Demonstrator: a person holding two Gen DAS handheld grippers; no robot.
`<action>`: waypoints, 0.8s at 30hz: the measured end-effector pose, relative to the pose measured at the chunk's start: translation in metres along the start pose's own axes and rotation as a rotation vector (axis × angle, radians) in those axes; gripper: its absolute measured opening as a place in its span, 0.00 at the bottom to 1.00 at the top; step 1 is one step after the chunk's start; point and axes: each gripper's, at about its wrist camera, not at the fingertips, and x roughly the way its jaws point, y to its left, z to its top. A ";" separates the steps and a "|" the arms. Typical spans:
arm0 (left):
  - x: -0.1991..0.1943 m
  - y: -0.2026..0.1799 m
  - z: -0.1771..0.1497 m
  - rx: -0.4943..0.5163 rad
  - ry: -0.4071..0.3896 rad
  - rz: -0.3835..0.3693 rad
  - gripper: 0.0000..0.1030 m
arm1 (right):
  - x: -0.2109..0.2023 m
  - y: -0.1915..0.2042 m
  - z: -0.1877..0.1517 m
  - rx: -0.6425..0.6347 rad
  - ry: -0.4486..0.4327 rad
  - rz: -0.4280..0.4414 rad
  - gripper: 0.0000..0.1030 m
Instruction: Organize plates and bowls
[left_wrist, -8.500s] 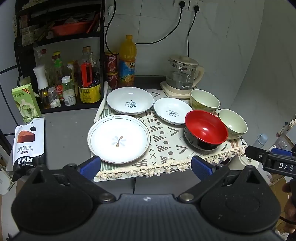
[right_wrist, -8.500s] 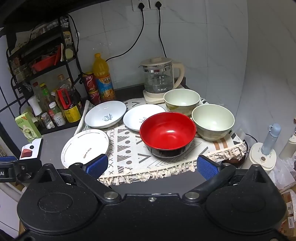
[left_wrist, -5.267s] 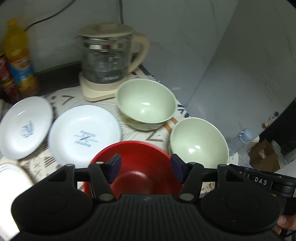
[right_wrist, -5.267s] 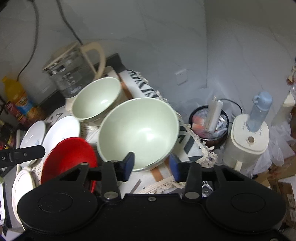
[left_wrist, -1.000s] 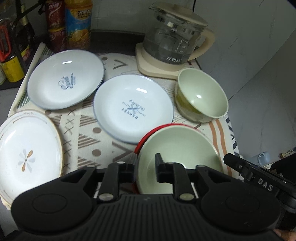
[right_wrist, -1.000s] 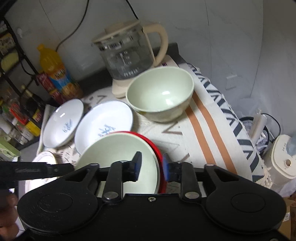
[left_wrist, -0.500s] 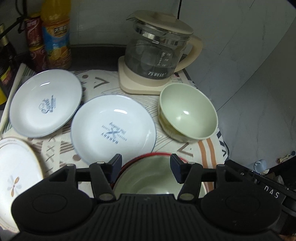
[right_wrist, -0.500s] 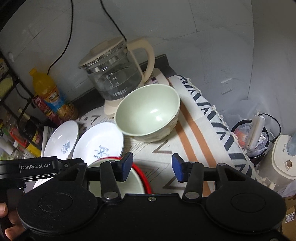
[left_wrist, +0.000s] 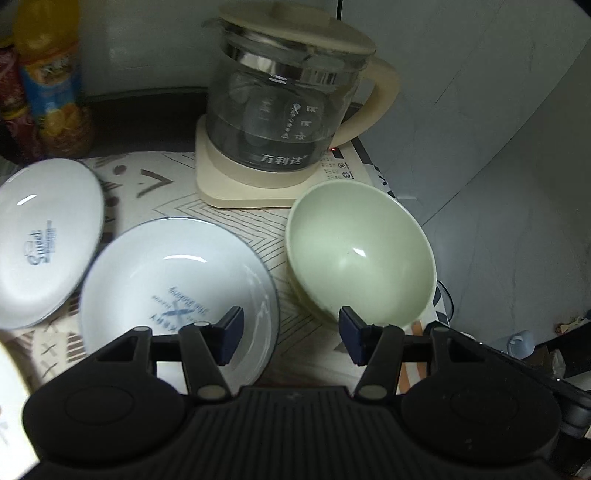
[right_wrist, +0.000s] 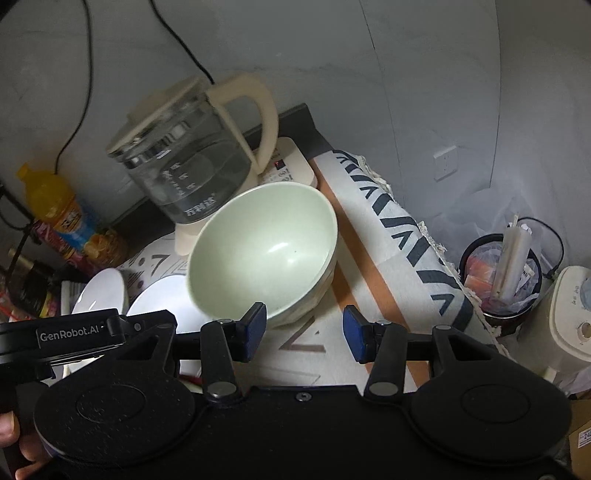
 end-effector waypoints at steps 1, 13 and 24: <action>0.005 -0.001 0.003 -0.001 0.005 -0.001 0.50 | 0.005 -0.001 0.002 0.007 0.005 0.001 0.45; 0.053 -0.010 0.018 0.009 0.068 0.025 0.36 | 0.048 -0.006 0.020 0.046 0.059 -0.010 0.37; 0.069 -0.011 0.015 -0.017 0.082 0.028 0.17 | 0.071 -0.001 0.024 0.025 0.109 -0.040 0.24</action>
